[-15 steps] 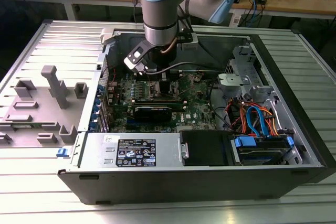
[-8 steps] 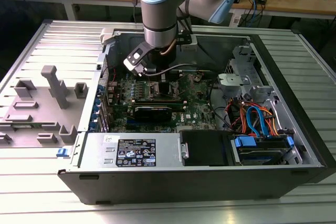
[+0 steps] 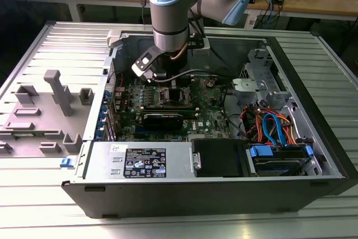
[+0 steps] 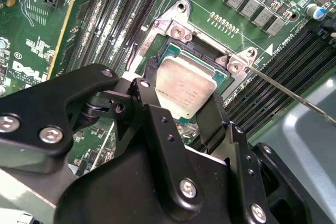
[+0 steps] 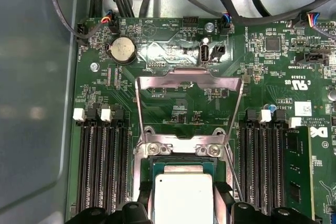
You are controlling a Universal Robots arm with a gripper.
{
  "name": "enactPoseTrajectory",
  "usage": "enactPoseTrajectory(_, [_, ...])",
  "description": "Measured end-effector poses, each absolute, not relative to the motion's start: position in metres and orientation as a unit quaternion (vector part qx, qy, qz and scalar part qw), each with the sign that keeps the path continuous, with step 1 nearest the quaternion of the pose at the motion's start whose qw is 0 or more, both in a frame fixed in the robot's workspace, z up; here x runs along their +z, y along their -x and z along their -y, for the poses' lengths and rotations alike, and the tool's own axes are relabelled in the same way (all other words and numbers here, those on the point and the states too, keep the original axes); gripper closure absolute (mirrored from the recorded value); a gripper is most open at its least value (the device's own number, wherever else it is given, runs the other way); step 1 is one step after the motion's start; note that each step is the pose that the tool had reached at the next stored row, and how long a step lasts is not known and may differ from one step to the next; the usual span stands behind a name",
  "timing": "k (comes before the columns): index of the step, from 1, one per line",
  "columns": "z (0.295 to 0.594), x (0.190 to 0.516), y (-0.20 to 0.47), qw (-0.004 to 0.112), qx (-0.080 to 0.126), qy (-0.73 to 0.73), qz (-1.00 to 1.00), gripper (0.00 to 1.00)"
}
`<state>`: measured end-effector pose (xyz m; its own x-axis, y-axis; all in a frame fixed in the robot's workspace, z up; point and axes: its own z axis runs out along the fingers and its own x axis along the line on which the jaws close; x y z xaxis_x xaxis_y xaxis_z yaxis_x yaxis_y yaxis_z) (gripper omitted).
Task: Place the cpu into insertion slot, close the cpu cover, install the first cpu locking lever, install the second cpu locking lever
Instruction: 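Place the cpu into insertion slot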
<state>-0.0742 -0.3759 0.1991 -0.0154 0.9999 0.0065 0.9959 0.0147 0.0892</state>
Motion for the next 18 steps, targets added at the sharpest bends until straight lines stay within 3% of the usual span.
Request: enactPoseTrajectory(18, [0.3754,0.1995,0.0741,0.032,0.031,-0.706,-0.707,0.46])
